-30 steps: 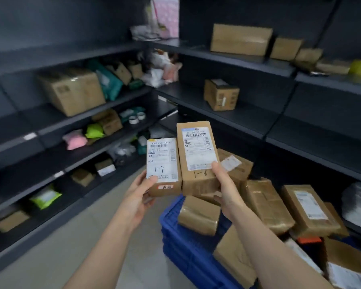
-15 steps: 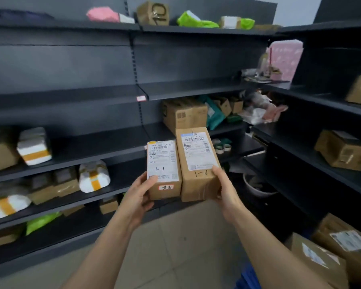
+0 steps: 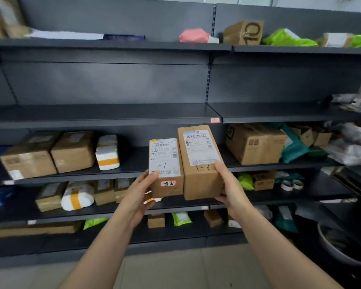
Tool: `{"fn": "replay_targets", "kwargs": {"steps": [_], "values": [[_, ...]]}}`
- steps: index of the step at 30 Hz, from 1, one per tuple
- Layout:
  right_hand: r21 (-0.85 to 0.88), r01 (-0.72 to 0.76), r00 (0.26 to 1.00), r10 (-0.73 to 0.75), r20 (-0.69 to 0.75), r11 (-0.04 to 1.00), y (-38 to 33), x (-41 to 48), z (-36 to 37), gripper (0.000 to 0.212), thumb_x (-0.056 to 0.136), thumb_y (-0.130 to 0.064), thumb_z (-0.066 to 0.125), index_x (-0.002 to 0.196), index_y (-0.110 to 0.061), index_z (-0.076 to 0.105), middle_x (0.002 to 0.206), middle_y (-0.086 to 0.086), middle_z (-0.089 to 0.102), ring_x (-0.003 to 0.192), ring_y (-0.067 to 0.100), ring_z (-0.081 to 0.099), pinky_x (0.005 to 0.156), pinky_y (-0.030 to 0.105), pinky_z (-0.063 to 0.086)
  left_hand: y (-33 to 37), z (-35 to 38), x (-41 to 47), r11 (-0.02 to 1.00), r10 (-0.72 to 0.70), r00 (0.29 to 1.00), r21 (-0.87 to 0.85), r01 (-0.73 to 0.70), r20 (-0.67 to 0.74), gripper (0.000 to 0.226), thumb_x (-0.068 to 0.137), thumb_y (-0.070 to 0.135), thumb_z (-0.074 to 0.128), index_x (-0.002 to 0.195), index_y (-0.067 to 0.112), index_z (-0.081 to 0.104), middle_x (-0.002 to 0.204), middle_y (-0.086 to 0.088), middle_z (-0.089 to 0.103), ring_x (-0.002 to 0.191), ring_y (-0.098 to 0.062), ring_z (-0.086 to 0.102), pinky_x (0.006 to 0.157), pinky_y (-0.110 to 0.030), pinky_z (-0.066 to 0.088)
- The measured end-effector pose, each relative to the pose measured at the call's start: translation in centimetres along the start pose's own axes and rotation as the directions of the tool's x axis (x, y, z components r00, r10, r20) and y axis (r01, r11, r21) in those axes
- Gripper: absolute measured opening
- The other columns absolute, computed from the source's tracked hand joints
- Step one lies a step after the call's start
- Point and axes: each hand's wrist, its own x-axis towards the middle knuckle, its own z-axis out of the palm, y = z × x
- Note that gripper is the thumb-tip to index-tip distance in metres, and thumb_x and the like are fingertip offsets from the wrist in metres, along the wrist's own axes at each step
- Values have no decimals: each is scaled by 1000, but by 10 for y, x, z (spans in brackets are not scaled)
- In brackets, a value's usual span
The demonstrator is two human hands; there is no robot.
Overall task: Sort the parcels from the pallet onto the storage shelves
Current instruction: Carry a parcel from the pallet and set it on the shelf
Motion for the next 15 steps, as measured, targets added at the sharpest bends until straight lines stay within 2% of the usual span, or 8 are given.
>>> {"fn": "replay_targets", "kwargs": {"steps": [3, 6, 11, 15], "values": [[-10, 15, 999, -14, 46, 1000, -11, 38, 29, 29, 86, -63, 56, 107, -45, 49, 115, -6, 57, 112, 20, 51, 104, 51, 43, 17, -13, 29, 999, 32, 997, 6, -32, -64, 61, 73, 48, 71, 128, 26, 58, 112, -5, 70, 108, -25, 62, 89, -39, 47], [-14, 38, 994, -36, 102, 999, -23, 75, 58, 24, 84, -65, 56, 96, -45, 51, 115, -6, 58, 111, 19, 53, 102, 51, 45, 36, -25, 54, 997, 74, 990, -21, -77, -122, 55, 78, 45, 70, 128, 25, 59, 113, -5, 70, 105, -24, 62, 79, -34, 45], [-14, 62, 975, -57, 217, 998, -46, 120, 106, 25, 82, -67, 56, 96, -47, 53, 114, -5, 63, 110, 19, 57, 102, 51, 45, 69, -48, 88, 993, 104, 969, -24, -112, -224, 39, 84, 43, 67, 119, 25, 62, 111, -5, 68, 107, -25, 59, 86, -39, 46], [-36, 52, 958, -40, 282, 998, -54, 143, 146, 26, 83, -67, 55, 94, -45, 52, 112, -3, 63, 106, 20, 58, 102, 50, 45, 84, -74, 107, 991, 107, 957, -46, -123, -271, 44, 83, 43, 67, 122, 23, 60, 113, -5, 67, 110, -25, 58, 93, -39, 42]]}}
